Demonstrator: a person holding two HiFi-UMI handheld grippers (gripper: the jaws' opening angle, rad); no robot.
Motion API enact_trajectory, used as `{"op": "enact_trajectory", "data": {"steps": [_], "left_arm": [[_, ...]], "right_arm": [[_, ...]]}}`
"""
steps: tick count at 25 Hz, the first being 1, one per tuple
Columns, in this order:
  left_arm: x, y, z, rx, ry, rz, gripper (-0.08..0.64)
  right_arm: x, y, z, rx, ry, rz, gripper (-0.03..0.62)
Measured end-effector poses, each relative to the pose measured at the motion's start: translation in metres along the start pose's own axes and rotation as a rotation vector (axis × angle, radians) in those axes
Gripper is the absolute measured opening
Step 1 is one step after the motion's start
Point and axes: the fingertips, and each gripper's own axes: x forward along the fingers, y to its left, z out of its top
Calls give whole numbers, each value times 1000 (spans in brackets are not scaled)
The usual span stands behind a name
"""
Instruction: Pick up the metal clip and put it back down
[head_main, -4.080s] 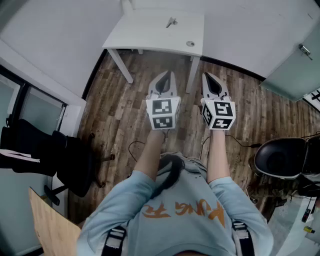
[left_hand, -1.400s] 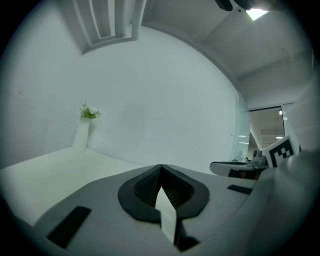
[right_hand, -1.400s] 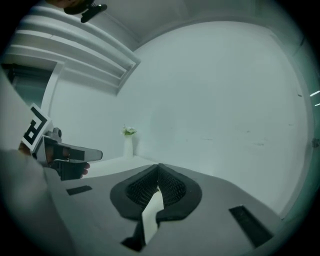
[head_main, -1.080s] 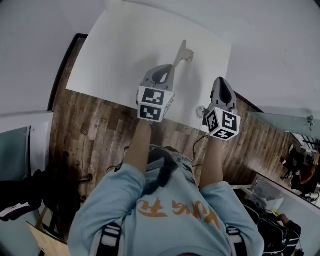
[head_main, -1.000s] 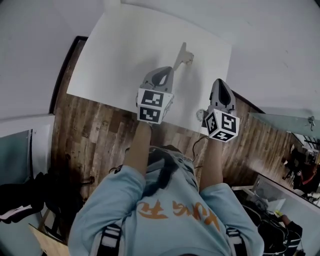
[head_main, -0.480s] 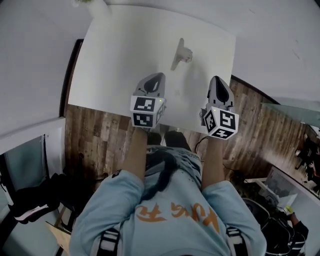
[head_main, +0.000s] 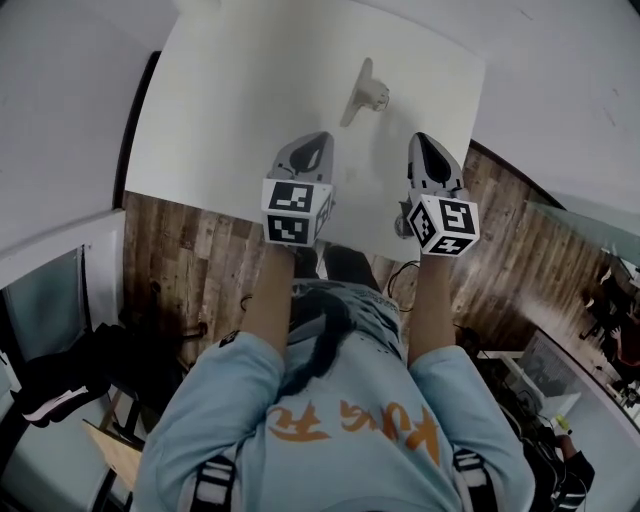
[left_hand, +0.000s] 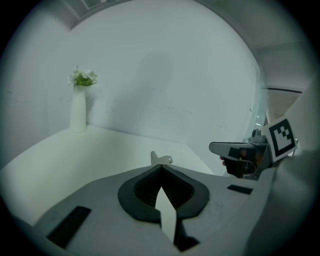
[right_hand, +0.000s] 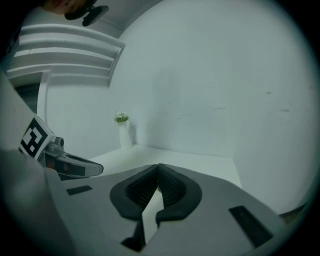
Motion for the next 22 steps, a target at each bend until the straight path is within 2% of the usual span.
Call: {"op": "enact_trajectory", "data": {"steps": [7,13,19,22], "left_arm": [[9,11,0,-9,18,36,17],[9,27,-6,-36,35,75,17],[10,38,-7,-51,48,102,17],[15,40,-9,-8,64,114,17]], "right_arm": [[47,2,-17,-41,88,80,14],[82,10,-24,-48,159,153,58],[112,-2,-33,33,222,137,148],[126,-10,-47,113,267,134,149]]}}
